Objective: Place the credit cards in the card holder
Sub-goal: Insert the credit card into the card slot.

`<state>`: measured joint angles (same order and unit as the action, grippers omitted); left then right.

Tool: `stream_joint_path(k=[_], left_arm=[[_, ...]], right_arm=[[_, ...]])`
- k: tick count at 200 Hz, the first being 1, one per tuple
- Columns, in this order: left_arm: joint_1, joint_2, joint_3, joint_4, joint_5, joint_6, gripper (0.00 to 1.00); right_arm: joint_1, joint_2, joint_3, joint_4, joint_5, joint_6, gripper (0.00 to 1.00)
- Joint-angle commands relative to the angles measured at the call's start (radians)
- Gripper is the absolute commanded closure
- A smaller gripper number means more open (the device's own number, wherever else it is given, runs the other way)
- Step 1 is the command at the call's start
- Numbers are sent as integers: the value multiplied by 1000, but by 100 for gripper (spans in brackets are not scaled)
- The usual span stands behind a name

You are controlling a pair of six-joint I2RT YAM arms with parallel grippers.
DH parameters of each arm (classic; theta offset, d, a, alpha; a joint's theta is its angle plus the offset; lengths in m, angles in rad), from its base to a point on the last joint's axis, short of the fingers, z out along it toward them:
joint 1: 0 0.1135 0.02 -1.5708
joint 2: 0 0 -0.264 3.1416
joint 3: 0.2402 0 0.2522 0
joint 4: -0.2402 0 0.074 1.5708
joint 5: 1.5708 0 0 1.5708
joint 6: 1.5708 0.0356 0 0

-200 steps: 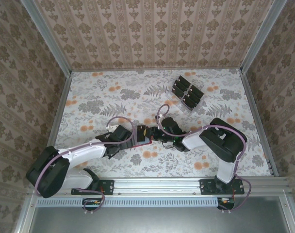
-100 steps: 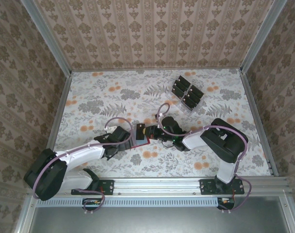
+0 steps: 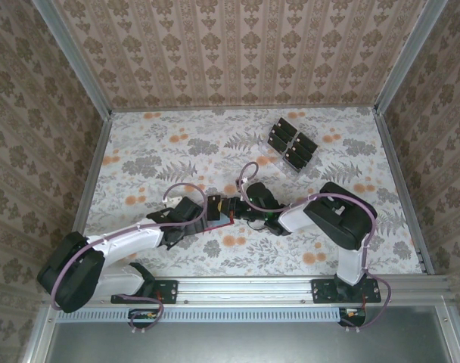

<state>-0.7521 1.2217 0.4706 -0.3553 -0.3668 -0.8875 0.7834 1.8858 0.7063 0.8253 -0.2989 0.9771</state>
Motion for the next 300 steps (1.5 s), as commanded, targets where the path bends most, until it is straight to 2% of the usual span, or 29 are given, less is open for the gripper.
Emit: stream_joint_path(k=[1, 122, 230, 300], left_arm=[[-4, -9, -27, -46, -20, -13, 0], [-4, -15, -32, -43, -18, -14, 0], [-4, -27, -33, -51, -23, -14, 0], [-3, -25, -35, -48, -21, -16, 0]], right_arm=[[7, 29, 18, 54, -21, 19, 100], [24, 53, -7, 69, -49, 29, 100], [8, 24, -65, 69, 6, 24, 100], [-24, 29, 3, 90, -17, 36, 100]])
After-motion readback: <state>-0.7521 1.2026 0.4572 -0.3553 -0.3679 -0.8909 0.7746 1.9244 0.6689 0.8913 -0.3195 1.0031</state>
